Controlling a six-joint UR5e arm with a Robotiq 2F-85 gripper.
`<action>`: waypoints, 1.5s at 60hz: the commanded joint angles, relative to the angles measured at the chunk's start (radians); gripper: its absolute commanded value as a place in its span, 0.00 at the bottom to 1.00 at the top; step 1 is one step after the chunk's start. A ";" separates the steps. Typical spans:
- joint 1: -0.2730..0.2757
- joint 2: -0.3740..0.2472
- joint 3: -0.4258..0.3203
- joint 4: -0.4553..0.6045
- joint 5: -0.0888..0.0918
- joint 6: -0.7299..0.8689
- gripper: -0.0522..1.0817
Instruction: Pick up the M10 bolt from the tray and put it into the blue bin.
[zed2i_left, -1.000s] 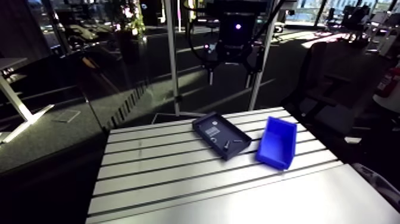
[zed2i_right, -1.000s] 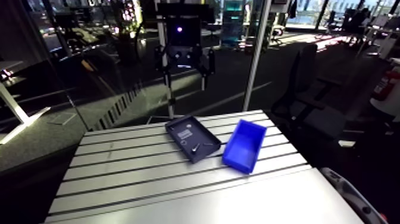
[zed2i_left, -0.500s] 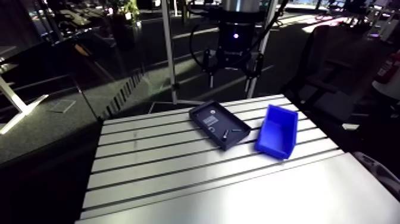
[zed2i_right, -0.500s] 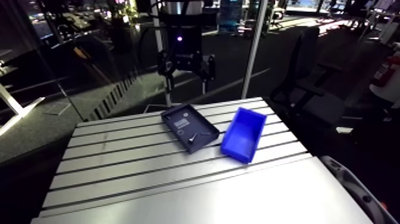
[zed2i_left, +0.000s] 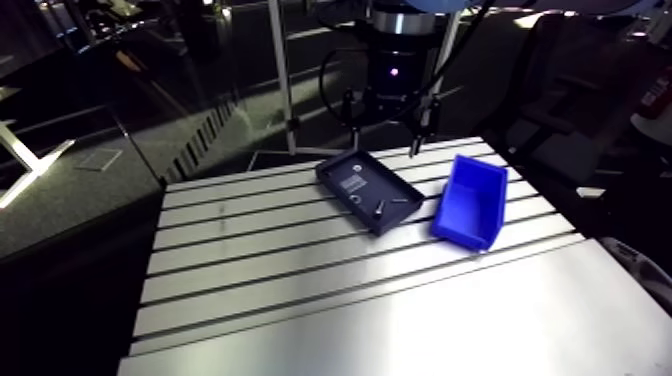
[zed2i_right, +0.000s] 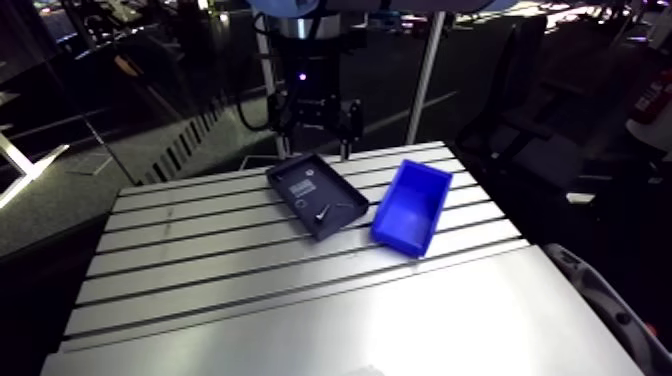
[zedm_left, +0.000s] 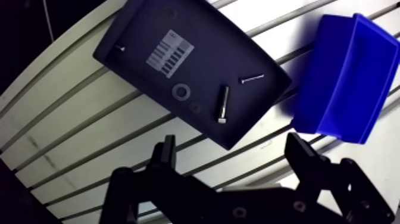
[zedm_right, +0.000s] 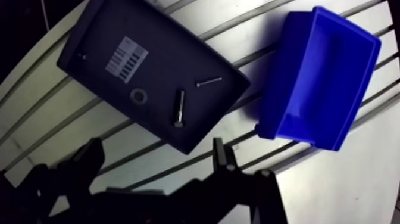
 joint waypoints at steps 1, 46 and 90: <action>-0.001 0.023 0.017 -0.036 -0.002 0.000 0.06; -0.012 0.074 0.084 -0.123 -0.004 0.000 0.33; -0.012 0.104 0.110 -0.176 -0.027 -0.005 0.46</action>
